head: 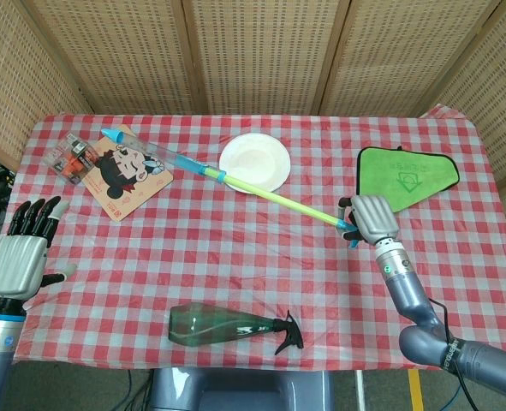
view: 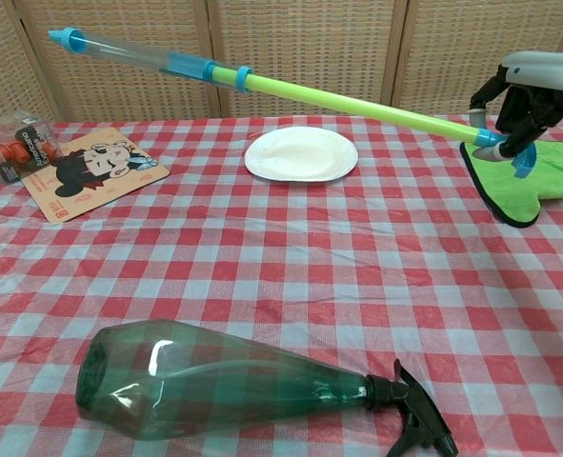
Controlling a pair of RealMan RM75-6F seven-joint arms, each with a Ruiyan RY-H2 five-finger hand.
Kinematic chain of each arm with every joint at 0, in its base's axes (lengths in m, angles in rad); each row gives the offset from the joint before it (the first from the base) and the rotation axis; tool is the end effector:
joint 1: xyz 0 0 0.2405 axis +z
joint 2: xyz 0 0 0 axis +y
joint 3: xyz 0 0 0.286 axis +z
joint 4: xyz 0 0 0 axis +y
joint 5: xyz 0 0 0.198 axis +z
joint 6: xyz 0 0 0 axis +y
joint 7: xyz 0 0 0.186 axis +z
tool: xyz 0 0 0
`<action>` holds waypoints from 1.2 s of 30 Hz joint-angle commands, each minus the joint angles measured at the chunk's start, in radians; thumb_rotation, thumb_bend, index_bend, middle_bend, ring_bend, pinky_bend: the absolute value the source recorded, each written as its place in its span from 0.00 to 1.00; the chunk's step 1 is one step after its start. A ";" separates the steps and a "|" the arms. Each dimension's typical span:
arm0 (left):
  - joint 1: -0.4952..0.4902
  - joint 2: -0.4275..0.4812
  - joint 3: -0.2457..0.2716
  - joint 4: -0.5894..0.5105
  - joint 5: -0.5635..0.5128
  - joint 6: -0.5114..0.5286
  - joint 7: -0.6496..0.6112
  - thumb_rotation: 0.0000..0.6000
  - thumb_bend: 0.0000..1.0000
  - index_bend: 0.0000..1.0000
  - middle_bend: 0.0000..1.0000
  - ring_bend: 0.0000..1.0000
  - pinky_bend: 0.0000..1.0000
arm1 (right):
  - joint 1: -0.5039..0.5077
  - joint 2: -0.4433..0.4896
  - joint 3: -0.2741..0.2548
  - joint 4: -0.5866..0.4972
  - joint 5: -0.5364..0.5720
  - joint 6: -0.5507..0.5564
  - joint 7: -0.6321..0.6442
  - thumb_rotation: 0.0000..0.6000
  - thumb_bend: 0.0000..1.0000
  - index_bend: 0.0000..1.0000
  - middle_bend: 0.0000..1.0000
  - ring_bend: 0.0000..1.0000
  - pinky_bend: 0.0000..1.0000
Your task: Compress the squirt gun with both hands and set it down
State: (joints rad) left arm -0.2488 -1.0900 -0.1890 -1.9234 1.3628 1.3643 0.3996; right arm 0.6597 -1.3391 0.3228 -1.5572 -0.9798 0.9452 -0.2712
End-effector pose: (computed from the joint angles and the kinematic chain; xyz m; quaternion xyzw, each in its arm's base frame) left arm -0.2404 0.2871 0.1768 -0.6302 -0.3313 -0.3913 0.5831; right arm -0.2010 -0.4289 0.0829 0.6498 -0.4341 0.3927 0.4848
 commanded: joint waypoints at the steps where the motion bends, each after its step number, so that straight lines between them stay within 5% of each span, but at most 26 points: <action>1: -0.032 0.019 -0.026 -0.033 -0.037 -0.026 0.032 1.00 0.06 0.00 0.00 0.00 0.00 | -0.007 0.027 -0.007 0.012 -0.046 -0.014 0.053 1.00 0.50 0.84 1.00 1.00 0.62; 8: -0.109 0.084 -0.093 -0.065 -0.147 -0.106 0.054 1.00 0.07 0.01 0.00 0.00 0.00 | -0.009 0.059 -0.024 0.017 -0.123 -0.026 0.129 1.00 0.50 0.84 1.00 1.00 0.62; 19: -0.292 0.135 -0.192 -0.010 -0.369 -0.256 0.108 1.00 0.15 0.20 0.00 0.00 0.00 | -0.006 0.083 -0.061 0.021 -0.163 -0.037 0.162 1.00 0.49 0.84 1.00 1.00 0.62; 26: -0.372 0.126 -0.205 0.037 -0.486 -0.281 0.146 1.00 0.15 0.21 0.01 0.02 0.02 | -0.003 0.091 -0.067 0.022 -0.168 -0.032 0.174 1.00 0.49 0.84 1.00 1.00 0.62; 28: -0.388 0.115 -0.205 0.053 -0.502 -0.271 0.151 1.00 0.15 0.25 0.11 0.14 0.14 | -0.002 0.092 -0.070 0.026 -0.167 -0.032 0.175 1.00 0.49 0.84 1.00 1.00 0.62; 30: -0.401 0.105 -0.203 0.067 -0.521 -0.273 0.144 1.00 0.15 0.33 0.39 0.41 0.37 | 0.000 0.091 -0.074 0.030 -0.167 -0.034 0.177 1.00 0.49 0.84 1.00 1.00 0.62; 32: -0.418 0.107 -0.202 0.073 -0.560 -0.300 0.134 1.00 0.15 0.40 0.59 0.57 0.51 | 0.002 0.089 -0.077 0.035 -0.167 -0.037 0.179 1.00 0.49 0.84 1.00 1.00 0.62; 36: -0.458 0.120 -0.198 0.092 -0.643 -0.356 0.142 1.00 0.18 0.50 0.81 0.75 0.66 | 0.006 0.085 -0.084 0.039 -0.173 -0.041 0.183 1.00 0.50 0.85 1.00 1.00 0.62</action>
State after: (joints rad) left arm -0.6828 -0.9763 -0.3896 -1.8441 0.7561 1.0375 0.5386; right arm 0.6649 -1.2537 0.2395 -1.5185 -1.1517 0.9050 -0.0887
